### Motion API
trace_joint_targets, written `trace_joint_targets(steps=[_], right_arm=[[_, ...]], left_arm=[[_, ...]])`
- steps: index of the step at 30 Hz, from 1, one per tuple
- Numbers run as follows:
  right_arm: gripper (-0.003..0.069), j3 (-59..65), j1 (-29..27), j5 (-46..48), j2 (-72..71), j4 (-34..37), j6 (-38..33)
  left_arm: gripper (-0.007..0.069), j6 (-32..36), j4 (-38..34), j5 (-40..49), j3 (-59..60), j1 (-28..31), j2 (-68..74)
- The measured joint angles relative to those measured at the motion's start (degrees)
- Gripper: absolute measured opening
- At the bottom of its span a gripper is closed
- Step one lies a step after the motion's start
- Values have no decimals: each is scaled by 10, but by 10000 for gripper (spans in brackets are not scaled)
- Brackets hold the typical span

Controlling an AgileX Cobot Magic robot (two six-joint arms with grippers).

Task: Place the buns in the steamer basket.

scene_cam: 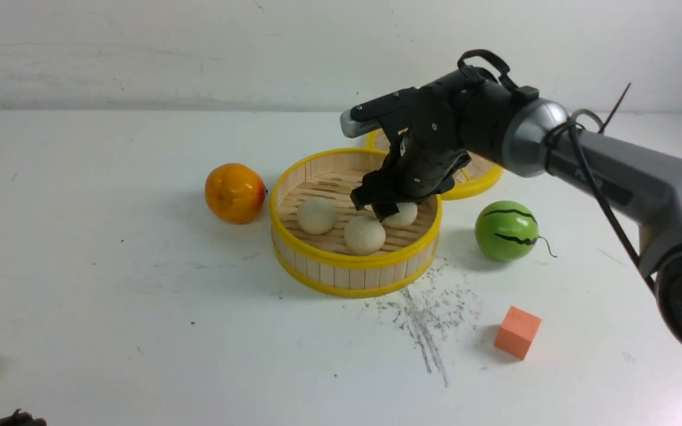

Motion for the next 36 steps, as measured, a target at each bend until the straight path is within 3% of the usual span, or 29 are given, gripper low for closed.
trace_joint_targets(steps=[3,7,11,13,14,15,18,24,30,36], right_arm=[[563,-23,0,37,-12,0,1],[537,-51,3,78,-38,1,-5],[402,-70,9,133,-78,14,-36],[272,-70,14,171,-104,28,-64],[259,-70,14,179,-107,30,-67],[136,-70,15,206,-129,49,-88],[0,-70,16,227,-162,87,-118],[-21,-21,17,228,-257,153,-160],[-20,125,17,226,-424,184,-177],[-18,364,17,89,-635,196,-179]], left_arm=[[73,0,0,0,0,0,0],[74,0,0,0,0,0,0],[74,0,0,0,0,0,0],[75,0,0,0,0,0,0],[76,0,0,0,0,0,0],[78,0,0,0,0,0,0],[81,0,0,0,0,0,0],[88,0,0,0,0,0,0],[92,0,0,0,0,0,0],[100,0,0,0,0,0,0]])
